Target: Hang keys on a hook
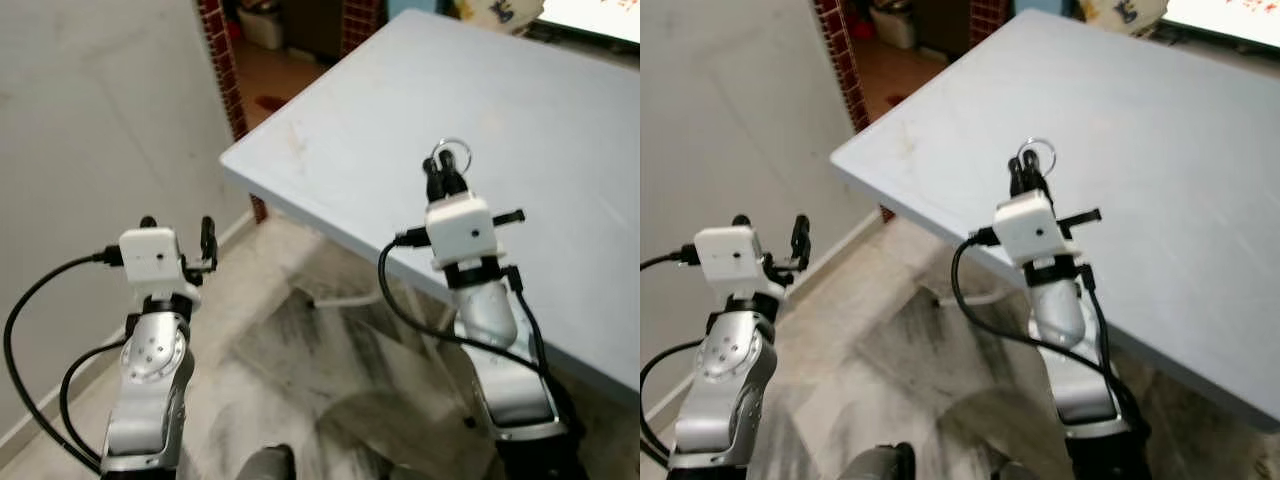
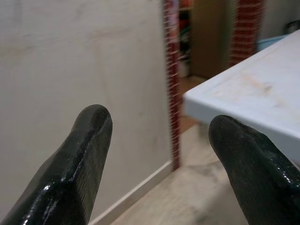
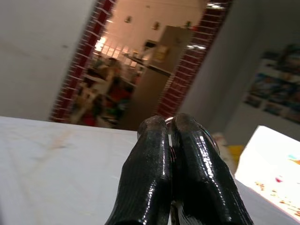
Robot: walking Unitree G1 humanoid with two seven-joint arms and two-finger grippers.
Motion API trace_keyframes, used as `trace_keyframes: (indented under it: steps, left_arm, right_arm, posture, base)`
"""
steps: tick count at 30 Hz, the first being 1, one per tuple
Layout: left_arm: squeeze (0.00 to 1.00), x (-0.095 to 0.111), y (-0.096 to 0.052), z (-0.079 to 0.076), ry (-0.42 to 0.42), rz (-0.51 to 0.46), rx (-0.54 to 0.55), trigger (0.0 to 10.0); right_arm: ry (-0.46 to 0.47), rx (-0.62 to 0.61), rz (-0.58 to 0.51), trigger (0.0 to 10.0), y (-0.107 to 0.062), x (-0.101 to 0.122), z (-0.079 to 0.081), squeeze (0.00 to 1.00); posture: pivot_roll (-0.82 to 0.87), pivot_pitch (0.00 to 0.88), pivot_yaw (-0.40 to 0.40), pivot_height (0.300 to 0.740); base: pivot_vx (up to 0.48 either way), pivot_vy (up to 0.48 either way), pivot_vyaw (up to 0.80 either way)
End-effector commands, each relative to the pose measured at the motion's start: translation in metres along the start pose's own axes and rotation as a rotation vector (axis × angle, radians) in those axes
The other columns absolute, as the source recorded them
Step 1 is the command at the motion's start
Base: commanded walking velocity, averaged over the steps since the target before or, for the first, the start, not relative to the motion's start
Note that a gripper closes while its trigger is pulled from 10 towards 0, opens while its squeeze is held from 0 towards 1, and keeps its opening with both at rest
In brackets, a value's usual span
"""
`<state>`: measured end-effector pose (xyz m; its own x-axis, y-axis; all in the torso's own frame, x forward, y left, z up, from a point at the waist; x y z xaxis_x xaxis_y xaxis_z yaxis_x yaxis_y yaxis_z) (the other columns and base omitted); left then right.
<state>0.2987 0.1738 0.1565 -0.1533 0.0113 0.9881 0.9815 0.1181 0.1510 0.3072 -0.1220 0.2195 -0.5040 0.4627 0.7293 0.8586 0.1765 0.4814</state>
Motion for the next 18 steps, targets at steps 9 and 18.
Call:
trace_keyframes:
  steps: [9,18]
  left_arm:
    - [0.0,-0.0009,-0.002,0.0021,0.037,0.005,0.026,10.0]
    - [0.0,-0.0012,-0.0025,0.0047,0.044,0.004,0.049,10.0]
  right_arm:
    - [0.016,0.025,-0.022,10.0,0.002,0.0063,0.0048,0.0]
    - [0.022,0.039,-0.032,10.0,0.0033,0.008,0.0067,0.0]
  posture:
    - [-0.03,0.171,0.058,0.74]
    - [-0.03,0.174,0.053,0.74]
  base:
    - [0.0,0.0,0.8]
    - [0.0,0.0,0.8]
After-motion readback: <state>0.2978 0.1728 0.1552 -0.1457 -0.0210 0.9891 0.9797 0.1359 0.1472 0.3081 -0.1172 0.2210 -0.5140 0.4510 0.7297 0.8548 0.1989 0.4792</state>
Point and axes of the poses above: a point about 5 cm out from each wrist's last joint towards the gripper, its own y axis pointing out of the wrist towards the gripper, its own x axis along the axis of the wrist's last joint, z = x × y, the point moved 2 cm from there along y, pointing out of the wrist towards the gripper, and after that the axes turned 2 degrees about -y, right-handed, at the moved point
